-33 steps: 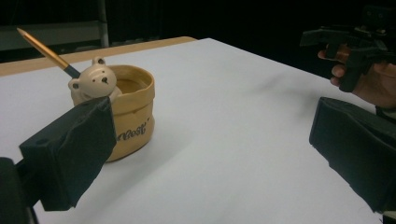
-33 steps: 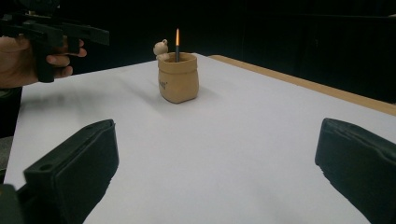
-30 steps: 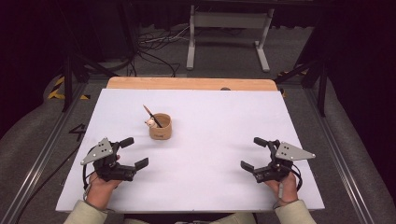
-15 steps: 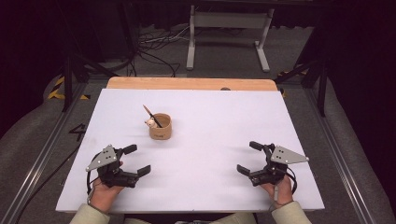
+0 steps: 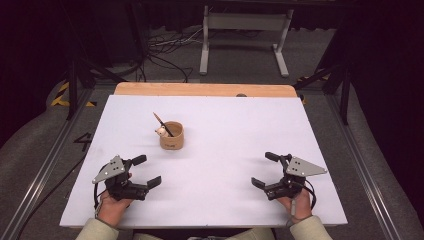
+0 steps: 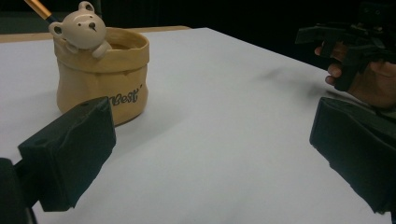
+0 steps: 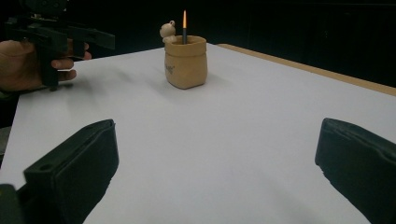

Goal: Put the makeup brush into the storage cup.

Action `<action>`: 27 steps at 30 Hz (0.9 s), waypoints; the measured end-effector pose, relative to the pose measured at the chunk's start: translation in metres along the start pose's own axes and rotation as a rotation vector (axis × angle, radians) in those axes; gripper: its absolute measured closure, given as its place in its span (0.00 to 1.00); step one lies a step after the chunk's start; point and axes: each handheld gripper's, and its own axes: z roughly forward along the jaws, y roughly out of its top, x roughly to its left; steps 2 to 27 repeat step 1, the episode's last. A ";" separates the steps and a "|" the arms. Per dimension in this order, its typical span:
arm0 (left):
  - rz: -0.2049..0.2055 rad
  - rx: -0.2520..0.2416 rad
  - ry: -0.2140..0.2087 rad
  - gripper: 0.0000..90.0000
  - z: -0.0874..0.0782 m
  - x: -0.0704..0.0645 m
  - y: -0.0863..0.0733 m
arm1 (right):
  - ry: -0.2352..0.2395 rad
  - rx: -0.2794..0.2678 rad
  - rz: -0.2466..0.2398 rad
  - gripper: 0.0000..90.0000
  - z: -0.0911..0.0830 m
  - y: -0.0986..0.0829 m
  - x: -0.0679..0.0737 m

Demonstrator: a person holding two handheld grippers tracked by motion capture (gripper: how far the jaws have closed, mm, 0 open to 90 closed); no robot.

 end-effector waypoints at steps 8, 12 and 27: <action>0.000 0.000 0.000 0.01 0.000 0.000 0.000 | 0.002 -0.002 -0.002 0.00 0.000 0.000 0.000; 0.000 0.000 0.000 0.01 0.000 0.000 0.000 | 0.002 -0.002 -0.002 0.00 0.000 0.000 0.000; 0.000 0.000 0.000 0.01 0.000 0.000 0.000 | 0.002 -0.002 -0.002 0.00 0.000 0.000 0.000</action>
